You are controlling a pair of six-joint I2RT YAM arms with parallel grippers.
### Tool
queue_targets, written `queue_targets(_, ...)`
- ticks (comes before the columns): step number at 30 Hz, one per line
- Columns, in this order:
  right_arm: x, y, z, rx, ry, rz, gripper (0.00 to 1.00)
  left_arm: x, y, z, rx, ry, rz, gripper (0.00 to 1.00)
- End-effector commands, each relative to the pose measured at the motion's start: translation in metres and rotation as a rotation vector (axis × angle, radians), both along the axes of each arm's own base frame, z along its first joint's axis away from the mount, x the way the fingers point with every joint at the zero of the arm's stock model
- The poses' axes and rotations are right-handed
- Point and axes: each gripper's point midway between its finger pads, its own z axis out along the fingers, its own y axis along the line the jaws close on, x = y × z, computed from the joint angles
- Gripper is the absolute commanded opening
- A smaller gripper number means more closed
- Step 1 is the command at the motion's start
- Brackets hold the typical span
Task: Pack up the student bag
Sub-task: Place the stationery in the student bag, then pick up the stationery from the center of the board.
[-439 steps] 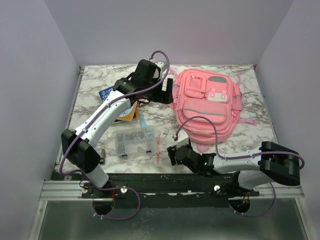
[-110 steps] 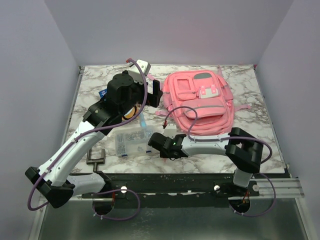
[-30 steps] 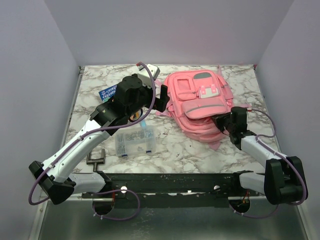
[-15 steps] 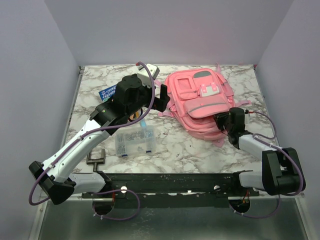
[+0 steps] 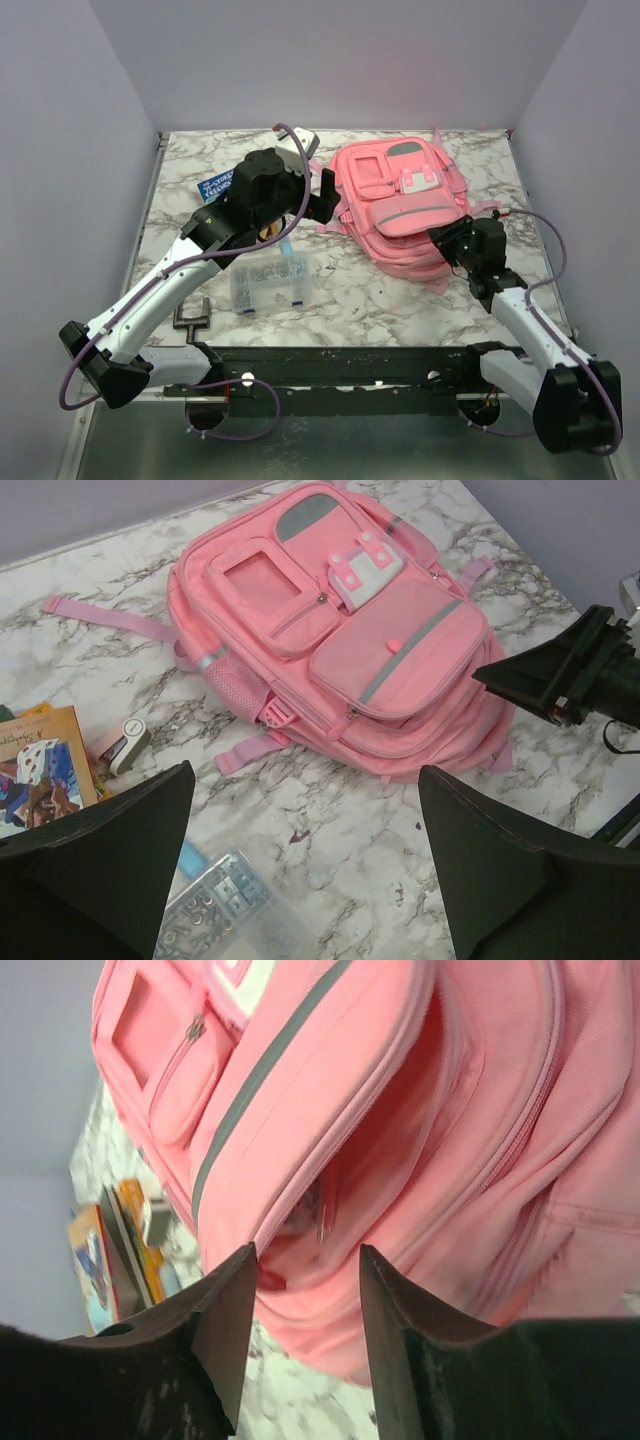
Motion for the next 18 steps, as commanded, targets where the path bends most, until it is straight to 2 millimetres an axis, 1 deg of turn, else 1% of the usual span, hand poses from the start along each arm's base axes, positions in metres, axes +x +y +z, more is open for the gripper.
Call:
queue_targets(1,-0.043,0.007,0.004,-0.164,0.069,0.229,0.54,0.0,0.001,0.007,-0.017,-0.01,0.003,0.95)
queue_targets(2,-0.047,0.011,0.009,-0.172,0.061,0.271,0.58,0.0,0.003,0.006,-0.015,-0.011,0.011,0.96)
queue_targets(3,-0.053,0.015,0.014,-0.184,0.055,0.318,0.6,0.001,0.006,0.008,-0.015,-0.018,0.025,0.96)
queue_targets(5,-0.058,0.023,0.027,-0.193,0.023,0.385,0.64,0.002,0.011,0.011,-0.015,-0.031,0.048,0.96)
queue_targets(6,-0.059,0.027,0.035,-0.197,0.009,0.412,0.65,0.002,0.014,0.014,-0.018,-0.04,0.06,0.96)
queue_targets(9,-0.057,0.045,0.059,-0.197,-0.055,0.507,0.67,0.004,0.026,0.021,-0.031,-0.083,0.107,0.96)
queue_targets(10,-0.054,0.052,0.064,-0.203,-0.068,0.531,0.68,0.005,0.029,0.021,-0.03,-0.094,0.123,0.96)
queue_targets(13,-0.04,0.081,0.082,-0.268,-0.143,0.63,0.7,0.006,0.04,0.03,-0.053,-0.141,0.157,0.96)
queue_targets(16,-0.021,0.122,0.097,-0.353,-0.242,0.741,0.77,0.005,0.049,0.033,-0.07,-0.179,0.186,0.98)
queue_targets(18,-0.004,0.146,0.1,-0.341,-0.299,0.81,0.78,0.004,0.055,0.037,-0.077,-0.205,0.205,0.98)
